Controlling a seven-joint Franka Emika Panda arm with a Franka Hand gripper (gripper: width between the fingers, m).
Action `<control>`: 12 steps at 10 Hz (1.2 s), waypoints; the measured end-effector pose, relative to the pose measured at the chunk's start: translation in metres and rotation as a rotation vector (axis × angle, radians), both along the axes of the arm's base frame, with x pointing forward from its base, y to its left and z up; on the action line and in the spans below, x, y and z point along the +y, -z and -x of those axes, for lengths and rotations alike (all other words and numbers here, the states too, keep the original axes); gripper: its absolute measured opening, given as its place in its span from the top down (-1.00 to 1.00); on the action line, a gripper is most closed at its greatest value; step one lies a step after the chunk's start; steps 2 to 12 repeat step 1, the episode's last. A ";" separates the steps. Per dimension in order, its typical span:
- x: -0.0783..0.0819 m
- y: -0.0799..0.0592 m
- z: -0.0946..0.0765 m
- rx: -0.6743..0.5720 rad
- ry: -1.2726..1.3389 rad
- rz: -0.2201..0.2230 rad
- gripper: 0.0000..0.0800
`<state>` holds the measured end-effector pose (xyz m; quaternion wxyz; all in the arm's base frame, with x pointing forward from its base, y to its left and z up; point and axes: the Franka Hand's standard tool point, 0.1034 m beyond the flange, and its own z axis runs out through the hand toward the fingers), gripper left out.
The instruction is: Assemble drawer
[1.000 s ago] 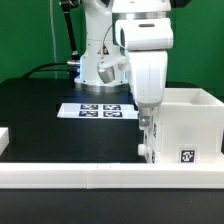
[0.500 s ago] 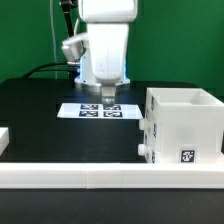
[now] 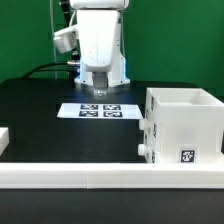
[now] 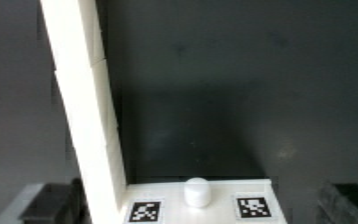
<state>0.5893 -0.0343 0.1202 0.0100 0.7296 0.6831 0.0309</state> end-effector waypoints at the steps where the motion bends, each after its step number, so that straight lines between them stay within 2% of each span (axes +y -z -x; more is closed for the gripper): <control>1: 0.000 0.000 0.000 0.000 0.000 0.000 -0.62; 12: 0.000 0.000 0.000 0.000 0.000 0.000 -0.62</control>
Offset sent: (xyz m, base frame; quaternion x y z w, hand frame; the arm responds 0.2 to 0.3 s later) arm 0.0000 0.0000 0.0000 0.0000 0.0000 0.0000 1.0000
